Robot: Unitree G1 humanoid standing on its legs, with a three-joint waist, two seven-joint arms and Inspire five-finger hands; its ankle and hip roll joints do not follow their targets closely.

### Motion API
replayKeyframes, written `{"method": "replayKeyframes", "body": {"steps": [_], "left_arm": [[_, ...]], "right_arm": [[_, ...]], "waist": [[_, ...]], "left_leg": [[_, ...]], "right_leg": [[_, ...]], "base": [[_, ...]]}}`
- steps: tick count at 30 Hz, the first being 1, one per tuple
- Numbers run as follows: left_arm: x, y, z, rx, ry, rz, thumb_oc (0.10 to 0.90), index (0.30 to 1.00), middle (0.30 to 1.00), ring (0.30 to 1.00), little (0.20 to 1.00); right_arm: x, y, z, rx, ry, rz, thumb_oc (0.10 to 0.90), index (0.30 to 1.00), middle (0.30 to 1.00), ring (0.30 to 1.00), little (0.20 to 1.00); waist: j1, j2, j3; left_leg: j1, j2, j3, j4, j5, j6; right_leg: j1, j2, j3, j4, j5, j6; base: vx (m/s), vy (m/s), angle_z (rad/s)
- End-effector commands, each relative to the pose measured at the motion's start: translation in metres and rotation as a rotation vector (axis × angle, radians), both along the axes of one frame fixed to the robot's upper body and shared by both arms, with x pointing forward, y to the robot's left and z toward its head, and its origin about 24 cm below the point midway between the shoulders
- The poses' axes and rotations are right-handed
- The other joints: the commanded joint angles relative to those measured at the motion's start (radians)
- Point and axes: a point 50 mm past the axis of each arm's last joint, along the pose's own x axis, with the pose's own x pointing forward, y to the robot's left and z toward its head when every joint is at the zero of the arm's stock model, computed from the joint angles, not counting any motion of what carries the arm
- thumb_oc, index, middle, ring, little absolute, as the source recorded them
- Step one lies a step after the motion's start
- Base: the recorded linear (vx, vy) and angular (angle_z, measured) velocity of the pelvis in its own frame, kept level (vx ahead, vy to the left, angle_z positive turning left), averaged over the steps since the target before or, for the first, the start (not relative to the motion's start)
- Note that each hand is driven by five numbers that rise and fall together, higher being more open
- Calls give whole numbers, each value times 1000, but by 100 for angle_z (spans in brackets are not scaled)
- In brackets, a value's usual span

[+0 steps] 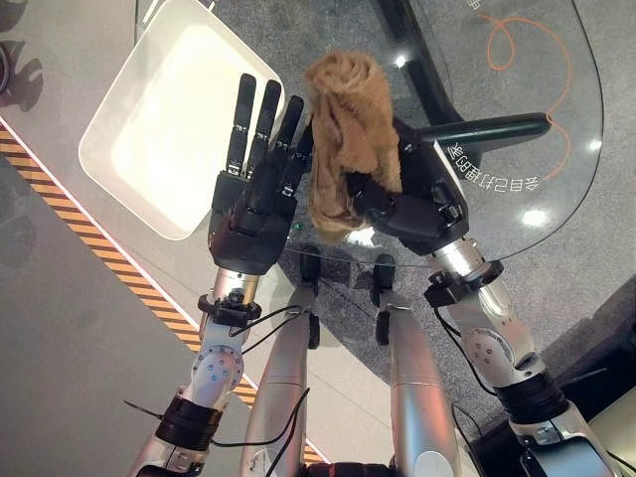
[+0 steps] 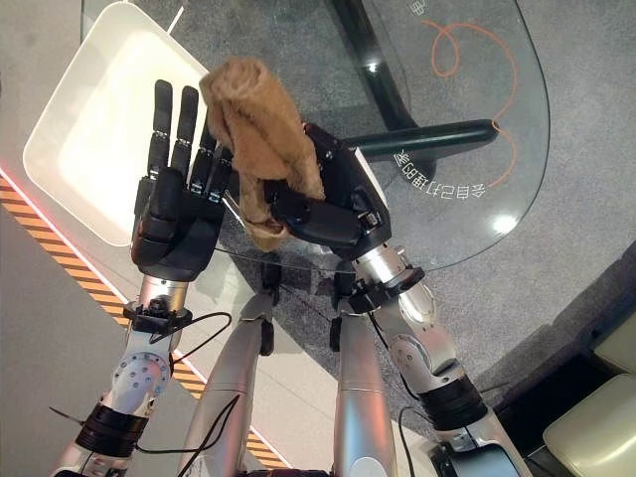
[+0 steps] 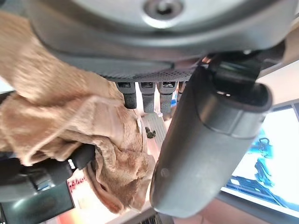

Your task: Wipe the table with a cloth and put it in the basket.

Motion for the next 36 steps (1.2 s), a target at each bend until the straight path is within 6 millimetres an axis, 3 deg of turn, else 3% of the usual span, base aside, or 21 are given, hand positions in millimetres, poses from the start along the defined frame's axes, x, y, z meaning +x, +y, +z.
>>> {"method": "replayKeyframes", "body": {"steps": [1,11,17,22,26,31,36], "left_arm": [[-13,-10,32,87,-171,20,800,900,900,900,900],[-2,-20,21,240,-84,68,800,900,900,900,900],[-2,-23,19,282,-104,46,800,900,900,900,900],[0,-24,21,264,-127,25,800,900,900,900,900],[-2,-22,23,246,-152,12,800,900,900,900,900],[-5,-21,25,242,-169,1,800,900,900,900,900],[-5,-23,27,240,-162,-7,800,900,900,900,900]], "right_arm": [[-51,24,68,87,-446,271,100,300,300,300,200],[-59,39,88,102,-522,357,100,300,300,300,200],[-54,44,85,92,-478,340,100,300,300,300,200],[-32,47,71,-6,-358,185,100,300,300,300,200],[-9,44,45,-221,-237,10,100,300,300,300,200],[-1,39,26,-375,-188,-52,100,300,300,300,200],[1,44,26,-514,-246,-92,100,300,300,300,200]], "waist": [[-11,2,-27],[-4,7,-27],[-2,10,-27],[-2,13,-27],[-2,15,-27],[1,12,-27],[4,14,-27]], "left_leg": [[25,-68,6,54,-81,53],[17,-73,3,61,-78,53],[18,-73,4,58,-77,52],[17,-75,6,61,-78,51],[17,-76,8,53,-76,50],[20,-80,2,37,-68,50],[15,-82,2,37,-64,52]], "right_leg": [[24,71,-14,-130,105,-8],[18,71,-13,-130,109,-7],[17,68,-15,-133,112,-6],[13,65,-16,-129,112,-5],[11,62,-19,-134,114,-5],[14,58,-26,-146,119,-3],[8,57,-26,-146,120,-3]], "base": [[0,0,0],[0,0,0],[0,0,0],[2,7,0],[0,0,0],[0,0,0],[0,0,0]]}}
